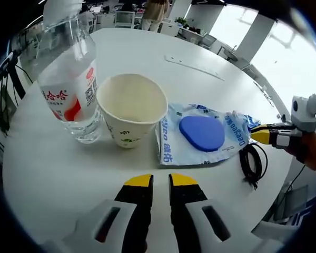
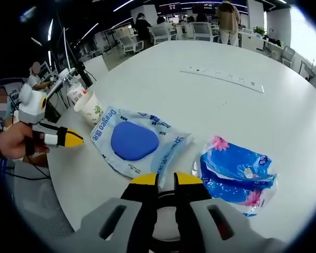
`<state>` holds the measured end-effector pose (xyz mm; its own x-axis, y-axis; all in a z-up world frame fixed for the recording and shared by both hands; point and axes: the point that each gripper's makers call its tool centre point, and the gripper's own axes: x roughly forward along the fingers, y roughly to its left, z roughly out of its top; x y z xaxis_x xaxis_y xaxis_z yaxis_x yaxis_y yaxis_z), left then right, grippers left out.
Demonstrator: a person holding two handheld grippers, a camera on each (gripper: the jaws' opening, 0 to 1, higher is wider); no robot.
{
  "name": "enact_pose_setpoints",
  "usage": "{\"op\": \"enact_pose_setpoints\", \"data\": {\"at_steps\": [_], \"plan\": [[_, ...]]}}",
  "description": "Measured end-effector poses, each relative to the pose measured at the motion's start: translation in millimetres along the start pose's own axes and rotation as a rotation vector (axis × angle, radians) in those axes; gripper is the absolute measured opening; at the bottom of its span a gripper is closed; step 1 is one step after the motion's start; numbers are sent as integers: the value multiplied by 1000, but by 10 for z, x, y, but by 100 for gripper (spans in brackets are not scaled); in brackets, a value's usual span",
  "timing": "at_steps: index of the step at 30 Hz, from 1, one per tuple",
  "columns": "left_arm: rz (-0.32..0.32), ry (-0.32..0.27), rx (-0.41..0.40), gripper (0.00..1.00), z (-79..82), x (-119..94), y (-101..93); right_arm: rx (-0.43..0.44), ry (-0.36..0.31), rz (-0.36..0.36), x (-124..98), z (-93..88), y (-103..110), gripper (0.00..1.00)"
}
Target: Arrange the tabletop items into an orderly group along one side of the table until the central work area is clear of visible clutter.
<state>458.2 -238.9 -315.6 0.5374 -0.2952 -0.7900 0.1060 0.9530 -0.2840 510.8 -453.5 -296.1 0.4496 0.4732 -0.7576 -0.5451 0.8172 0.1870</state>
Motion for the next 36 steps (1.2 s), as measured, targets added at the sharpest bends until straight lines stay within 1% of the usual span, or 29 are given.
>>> {"op": "enact_pose_setpoints", "data": {"at_steps": [9, 14, 23, 29, 36], "plan": [[-6, -11, 39, 12, -61, -192, 75, -1, -3, -11, -74, -66, 7, 10], [-14, -7, 87, 13, -151, -335, 110, 5, -9, -15, -118, -93, 26, 10], [-24, -20, 116, 18, -210, -555, 209, 3, -16, -24, -207, -134, 11, 11], [-42, -28, 132, 23, -255, -659, 224, 6, -14, -34, -271, -206, -25, 12], [-66, -45, 147, 27, -312, -776, 210, 19, -12, -52, -382, -337, -77, 13]]}}
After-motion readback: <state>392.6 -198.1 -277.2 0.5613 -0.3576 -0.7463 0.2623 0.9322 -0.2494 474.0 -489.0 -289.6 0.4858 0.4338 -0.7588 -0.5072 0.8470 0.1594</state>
